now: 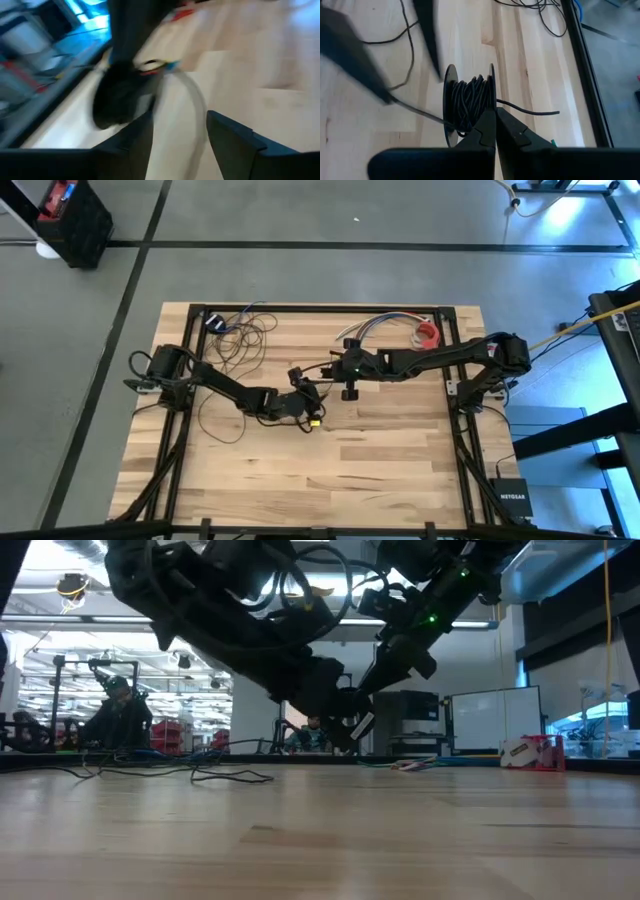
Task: Coiling cords
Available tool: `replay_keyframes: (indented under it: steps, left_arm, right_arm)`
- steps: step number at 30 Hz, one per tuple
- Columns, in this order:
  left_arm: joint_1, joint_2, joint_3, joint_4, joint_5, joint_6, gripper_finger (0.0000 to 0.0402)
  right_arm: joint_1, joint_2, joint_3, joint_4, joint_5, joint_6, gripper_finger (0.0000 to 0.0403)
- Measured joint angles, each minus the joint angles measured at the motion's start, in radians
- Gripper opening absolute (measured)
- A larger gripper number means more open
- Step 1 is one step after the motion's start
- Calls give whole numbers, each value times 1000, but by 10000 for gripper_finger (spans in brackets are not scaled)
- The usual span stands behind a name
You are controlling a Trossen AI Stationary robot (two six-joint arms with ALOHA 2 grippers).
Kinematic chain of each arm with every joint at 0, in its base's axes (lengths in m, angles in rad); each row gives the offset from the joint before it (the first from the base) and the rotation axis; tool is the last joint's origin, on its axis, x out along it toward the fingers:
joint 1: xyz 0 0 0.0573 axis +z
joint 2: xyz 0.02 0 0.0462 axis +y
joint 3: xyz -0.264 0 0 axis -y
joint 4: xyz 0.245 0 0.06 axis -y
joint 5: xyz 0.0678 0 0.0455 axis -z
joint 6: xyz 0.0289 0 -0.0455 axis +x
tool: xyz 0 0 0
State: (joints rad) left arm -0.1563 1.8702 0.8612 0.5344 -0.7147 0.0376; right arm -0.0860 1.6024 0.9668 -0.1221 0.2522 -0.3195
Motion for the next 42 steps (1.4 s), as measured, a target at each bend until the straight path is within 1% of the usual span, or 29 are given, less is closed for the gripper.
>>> replay_keyframes:
  steps: [3,5,8,10,12,14,17,19,22,24,28,31,33,36,38,42]
  left_arm:
    - [9,0,0,-2,-49,20,159]
    - [8,-1,0,-2,-56,39,135]
    - [-3,-11,0,-6,-80,76,80]
    - [-13,-25,0,-32,-133,116,37]
    - [-23,-52,0,-91,-192,145,11]
    - [-28,-89,0,-155,-234,144,11]
    - [-25,-146,0,-270,-267,106,20]
    - [-20,-176,0,-363,-269,68,21]
    - [-14,-196,-9,-447,-267,-15,15]
    - [-13,-196,-28,-449,-257,-56,10]
    - [-14,-195,-81,-441,-189,-116,6]
    - [-14,-195,-108,-436,-185,-164,8]
    - [-14,-195,-122,-436,-185,-189,10]
    - [-27,-195,-127,-428,-186,-205,11]
    - [-47,-200,-126,-406,-184,-186,8]
    - [-85,-246,-108,-402,-182,-145,7]
  right_arm:
    - [0,0,0,0,6,0,3]
    - [0,0,0,-1,5,0,3]
    - [0,0,0,-2,1,0,3]
    - [0,0,0,-1,0,0,3]
    - [0,0,0,-4,-1,0,3]
    - [0,0,0,-5,-18,0,3]
    - [0,0,0,-9,-59,-1,3]
    - [0,0,0,-5,-87,0,3]
    - [0,-3,0,4,-115,-1,3]
    - [0,-9,0,31,-130,0,3]
    - [0,-19,1,97,-158,0,3]
    - [0,-19,2,152,-195,0,3]
    - [0,-20,2,155,-201,0,3]
    - [1,-20,2,125,-149,-2,3]
    - [1,-20,2,92,-107,-2,3]
    - [0,-20,2,61,-82,-3,3]
